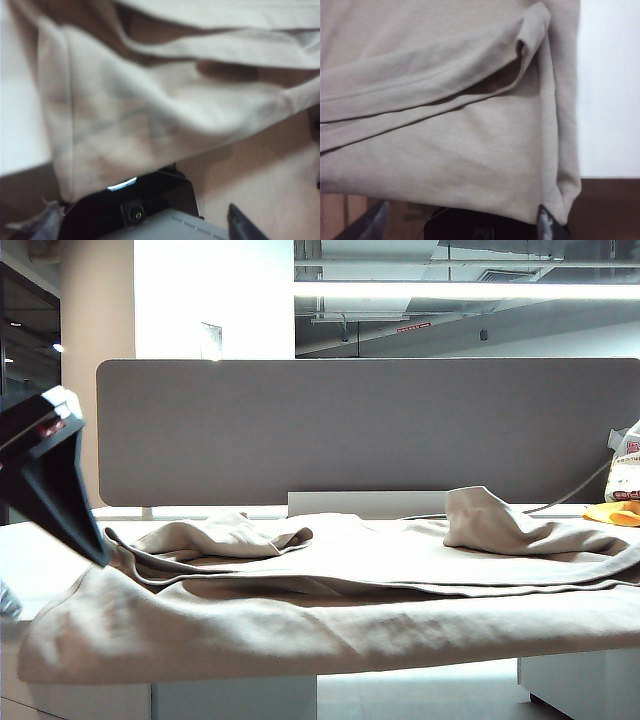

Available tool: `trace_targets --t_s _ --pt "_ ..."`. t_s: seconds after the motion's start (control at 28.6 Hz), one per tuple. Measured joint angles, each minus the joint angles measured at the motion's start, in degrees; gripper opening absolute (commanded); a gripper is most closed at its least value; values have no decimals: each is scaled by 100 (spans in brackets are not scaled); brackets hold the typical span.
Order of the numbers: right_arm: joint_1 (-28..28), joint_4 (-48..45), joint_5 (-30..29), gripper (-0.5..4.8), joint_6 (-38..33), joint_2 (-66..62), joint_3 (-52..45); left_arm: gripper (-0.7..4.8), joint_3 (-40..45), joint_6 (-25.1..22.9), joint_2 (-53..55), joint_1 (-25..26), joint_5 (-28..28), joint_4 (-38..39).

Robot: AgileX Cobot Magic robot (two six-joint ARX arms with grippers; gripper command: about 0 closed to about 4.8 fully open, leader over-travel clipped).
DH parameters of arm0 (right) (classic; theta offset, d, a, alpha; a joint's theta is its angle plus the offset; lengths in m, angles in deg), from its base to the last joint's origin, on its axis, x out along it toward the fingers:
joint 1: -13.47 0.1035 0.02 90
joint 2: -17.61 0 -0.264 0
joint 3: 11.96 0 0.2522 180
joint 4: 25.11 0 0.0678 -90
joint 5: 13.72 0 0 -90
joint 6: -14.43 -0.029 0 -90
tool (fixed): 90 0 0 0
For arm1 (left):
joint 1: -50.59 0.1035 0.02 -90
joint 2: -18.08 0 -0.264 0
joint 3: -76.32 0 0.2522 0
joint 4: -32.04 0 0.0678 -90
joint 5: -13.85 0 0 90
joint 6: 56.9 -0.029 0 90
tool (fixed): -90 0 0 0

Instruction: Fold the bottom side of the T-shirt horizontally towards the center, about one-third of the way, then fold the sleeve back towards the center, creating a straight line along the edge of the T-shirt, and finally fold the bottom of the T-shirt up towards the top, creating a neat rectangle.

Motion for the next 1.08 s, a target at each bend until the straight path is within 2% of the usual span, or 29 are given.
trace_targets --t_s 0.24,0.42,0.73,0.94,1.01,1.08 --pt "-7 -61 439 371 -2 0 -358 438 352 94 2 -2 -9 -153" --pt "-129 -275 542 369 -96 -2 -649 436 348 273 0 -2 -26 -487" --pt "-177 -671 540 368 -330 -162 -671 435 348 402 28 -4 -358 -778" --pt "-177 -831 439 366 -413 -581 -669 425 337 422 369 -2 -372 -940" --pt "-177 -881 372 332 -428 -697 -669 393 334 422 516 -2 -367 -984" --pt "-177 -916 341 277 -437 -752 -669 345 334 420 625 -4 -367 -997"
